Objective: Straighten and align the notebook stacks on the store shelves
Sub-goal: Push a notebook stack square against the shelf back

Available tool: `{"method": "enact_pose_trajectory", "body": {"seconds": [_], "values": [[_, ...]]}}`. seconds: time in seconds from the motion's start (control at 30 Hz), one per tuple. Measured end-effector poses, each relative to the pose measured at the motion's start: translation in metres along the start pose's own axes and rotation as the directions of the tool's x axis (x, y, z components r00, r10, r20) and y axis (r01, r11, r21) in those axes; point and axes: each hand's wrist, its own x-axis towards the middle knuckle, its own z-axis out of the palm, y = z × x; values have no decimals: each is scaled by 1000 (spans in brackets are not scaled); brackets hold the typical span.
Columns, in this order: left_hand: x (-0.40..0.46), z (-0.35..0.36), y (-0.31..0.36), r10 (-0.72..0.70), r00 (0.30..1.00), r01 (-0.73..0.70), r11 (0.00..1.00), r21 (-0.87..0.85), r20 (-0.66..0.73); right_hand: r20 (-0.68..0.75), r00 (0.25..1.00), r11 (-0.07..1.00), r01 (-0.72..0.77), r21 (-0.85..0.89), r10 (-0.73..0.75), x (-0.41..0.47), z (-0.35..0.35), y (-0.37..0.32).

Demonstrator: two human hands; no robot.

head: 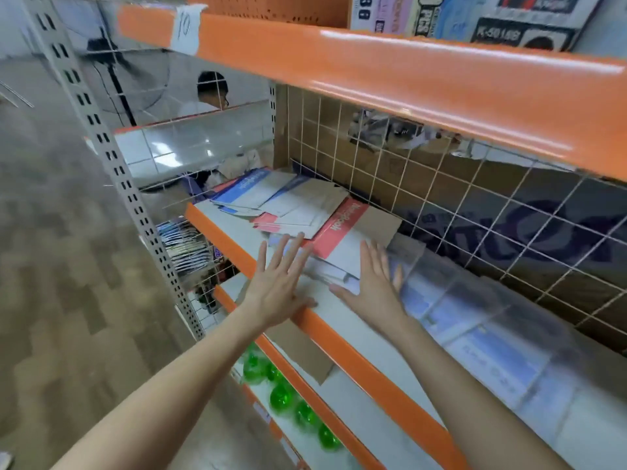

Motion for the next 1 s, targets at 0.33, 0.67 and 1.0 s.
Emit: {"method": "enact_pose_trajectory", "body": {"seconds": [0.33, 0.67, 1.0], "values": [[80, 21, -6, 324, 945, -326, 944, 48, 35, 33, 997, 987, -66, -143, 72, 35, 20, -11], [54, 16, -13, 439, 898, -439, 892, 107, 21, -78, 968, 955, -247, -162, 238, 6, 25, -39], [37, 14, -23, 482, 876, -482, 876, -22, -6, -110, 938, 925, -343, -166, 328, -22, 23, -65]]}}
